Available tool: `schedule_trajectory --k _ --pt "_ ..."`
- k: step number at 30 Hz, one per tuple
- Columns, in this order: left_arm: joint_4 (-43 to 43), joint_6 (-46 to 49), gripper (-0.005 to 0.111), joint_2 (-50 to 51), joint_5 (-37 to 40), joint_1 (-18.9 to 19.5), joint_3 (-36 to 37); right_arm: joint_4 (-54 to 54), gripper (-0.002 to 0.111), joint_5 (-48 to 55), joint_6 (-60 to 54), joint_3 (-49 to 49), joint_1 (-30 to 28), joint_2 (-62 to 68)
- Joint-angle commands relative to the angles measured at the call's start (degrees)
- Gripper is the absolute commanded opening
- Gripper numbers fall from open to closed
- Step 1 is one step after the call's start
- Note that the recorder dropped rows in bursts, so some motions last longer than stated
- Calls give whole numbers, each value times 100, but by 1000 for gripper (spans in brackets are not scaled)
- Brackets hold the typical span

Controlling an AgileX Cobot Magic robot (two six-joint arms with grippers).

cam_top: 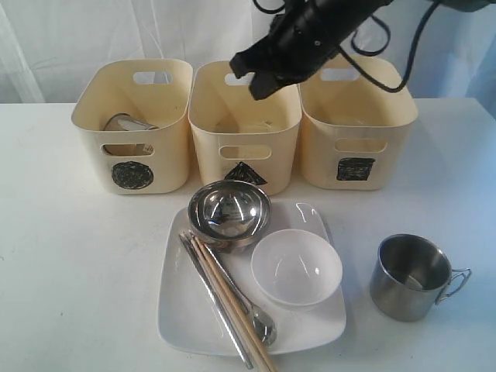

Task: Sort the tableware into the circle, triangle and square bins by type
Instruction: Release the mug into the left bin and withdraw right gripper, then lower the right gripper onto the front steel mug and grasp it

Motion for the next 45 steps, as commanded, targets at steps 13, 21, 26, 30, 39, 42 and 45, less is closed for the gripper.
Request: schedule_trajectory --k 13,21,26,30,39,42,45 --pt "-17 -14 0 -26 -11 -25 21 -1496 0 1318 1377 2396 -87 -1842" --pt "-17 -14 0 -26 -11 -25 21 -2506 23 1318 1884 3483 -467 -1872" --pt "-17 -14 0 -26 -11 -25 21 -2880 55 1318 1884 3848 -589 -1872" --pt "-17 -14 0 -26 -11 -25 21 -3525 55 1179 1899 4085 -589 -1872" --pt "-17 -14 0 -26 -11 -25 21 -3517 55 476 1924 4209 -589 -1386" --pt "-17 -14 0 -26 -11 -25 21 -3453 55 476 1924 4209 -589 -1260" --pt "-17 -14 0 -26 -11 -25 21 -3406 55 476 1924 4209 -589 -1186"
